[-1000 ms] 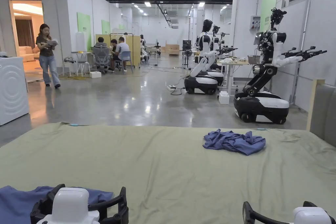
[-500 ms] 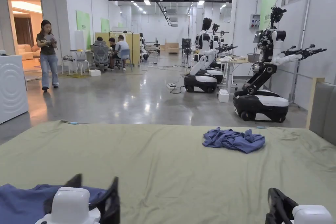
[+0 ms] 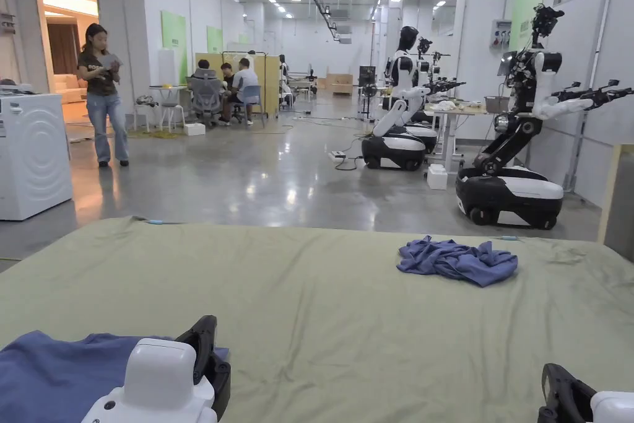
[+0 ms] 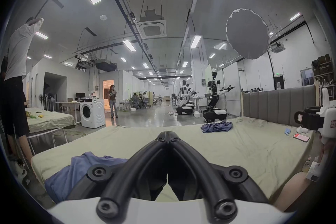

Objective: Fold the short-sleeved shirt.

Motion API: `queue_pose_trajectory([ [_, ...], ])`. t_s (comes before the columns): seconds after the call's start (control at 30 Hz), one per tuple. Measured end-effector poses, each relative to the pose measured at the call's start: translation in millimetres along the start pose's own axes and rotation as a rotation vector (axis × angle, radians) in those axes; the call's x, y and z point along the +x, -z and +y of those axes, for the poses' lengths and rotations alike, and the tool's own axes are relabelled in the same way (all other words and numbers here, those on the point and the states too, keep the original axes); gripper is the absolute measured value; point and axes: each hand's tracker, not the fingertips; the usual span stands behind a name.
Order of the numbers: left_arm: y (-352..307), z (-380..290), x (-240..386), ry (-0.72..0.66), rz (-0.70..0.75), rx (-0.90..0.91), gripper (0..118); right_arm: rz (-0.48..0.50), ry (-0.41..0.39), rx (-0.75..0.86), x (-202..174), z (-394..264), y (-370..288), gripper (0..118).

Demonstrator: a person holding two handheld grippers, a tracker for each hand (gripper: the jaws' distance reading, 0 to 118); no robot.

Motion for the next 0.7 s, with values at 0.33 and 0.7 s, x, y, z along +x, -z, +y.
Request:
queue_pose_trajectory([
  [0.33,-75.7,-1.4,-99.6,0.049,0.334,-0.094,0,0.415,0.001,-0.038,-139.9,-6.3,34.6,2],
  [0.7,-84.4,-32.0,-183.4,-0.04,0.437,-0.33,0,0.781,-0.032,-0.099,-257.0,-16.6,53.9,2],
])
